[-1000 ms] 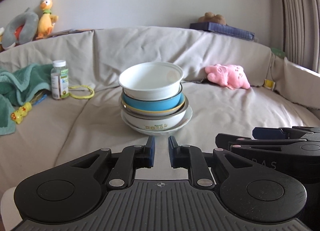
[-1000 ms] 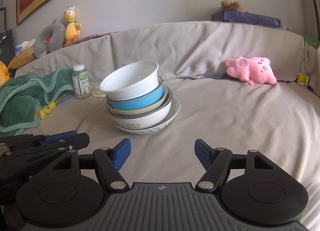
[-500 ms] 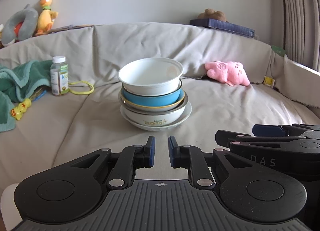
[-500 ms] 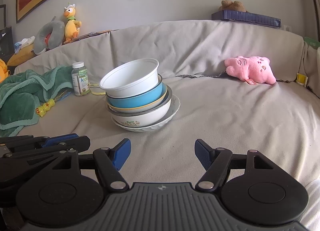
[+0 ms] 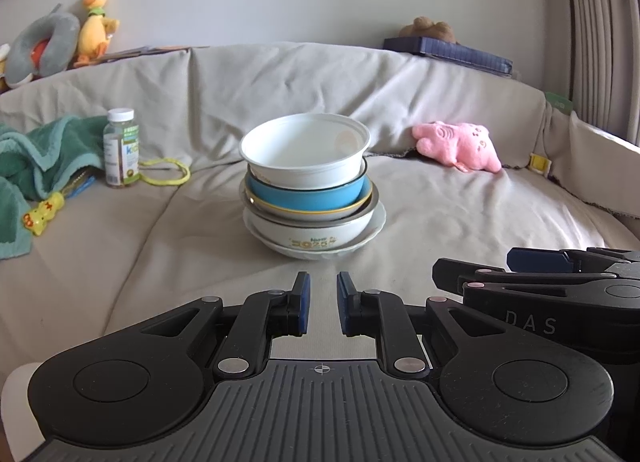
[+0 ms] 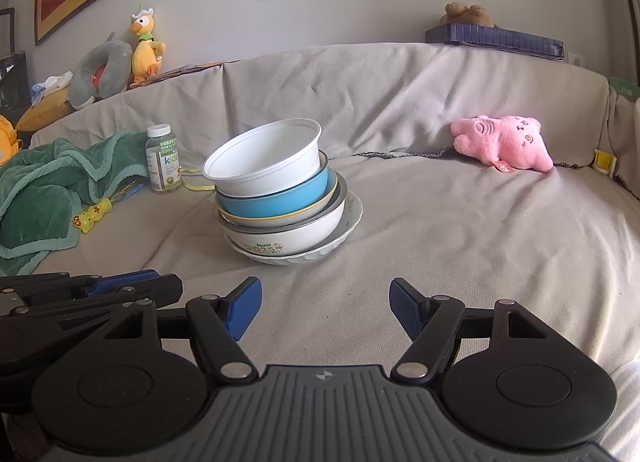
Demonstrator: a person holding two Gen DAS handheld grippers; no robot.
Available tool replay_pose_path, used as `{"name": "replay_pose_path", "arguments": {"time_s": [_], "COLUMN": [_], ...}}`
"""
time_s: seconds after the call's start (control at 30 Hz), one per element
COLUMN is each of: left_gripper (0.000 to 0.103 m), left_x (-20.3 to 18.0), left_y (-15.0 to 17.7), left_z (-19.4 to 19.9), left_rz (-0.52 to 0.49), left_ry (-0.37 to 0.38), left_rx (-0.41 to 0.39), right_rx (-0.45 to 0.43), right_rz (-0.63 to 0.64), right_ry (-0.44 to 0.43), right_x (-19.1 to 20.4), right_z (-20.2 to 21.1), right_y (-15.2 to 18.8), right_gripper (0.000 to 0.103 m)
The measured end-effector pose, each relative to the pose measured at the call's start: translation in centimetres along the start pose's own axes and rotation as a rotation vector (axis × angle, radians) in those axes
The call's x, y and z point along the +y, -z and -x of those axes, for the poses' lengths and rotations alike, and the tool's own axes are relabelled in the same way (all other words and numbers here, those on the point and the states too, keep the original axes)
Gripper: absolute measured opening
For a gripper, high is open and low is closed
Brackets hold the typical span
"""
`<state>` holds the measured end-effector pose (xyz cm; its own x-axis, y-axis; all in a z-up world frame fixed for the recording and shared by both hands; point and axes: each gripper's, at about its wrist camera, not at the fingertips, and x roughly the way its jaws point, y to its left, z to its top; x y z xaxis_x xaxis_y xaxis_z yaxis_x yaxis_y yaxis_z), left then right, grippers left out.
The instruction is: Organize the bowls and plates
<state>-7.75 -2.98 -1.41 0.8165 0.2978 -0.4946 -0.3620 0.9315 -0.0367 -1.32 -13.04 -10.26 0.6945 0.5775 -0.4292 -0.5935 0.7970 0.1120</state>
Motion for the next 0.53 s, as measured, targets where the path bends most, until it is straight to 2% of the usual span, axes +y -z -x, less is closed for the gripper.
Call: {"name": "replay_pose_path", "arguments": {"time_s": [0.53], "left_gripper": [0.017], "left_x": [-0.98], "left_y": [0.15], "left_z": [0.52], "left_rz": [0.008], "left_ry": [-0.029], "left_rx": [-0.009], "right_rx": [-0.004], "right_rz": [0.001], "right_ry": [-0.004], "right_x": [0.07], "right_z": [0.15], "right_y": [0.07], "right_gripper": [0.072]}}
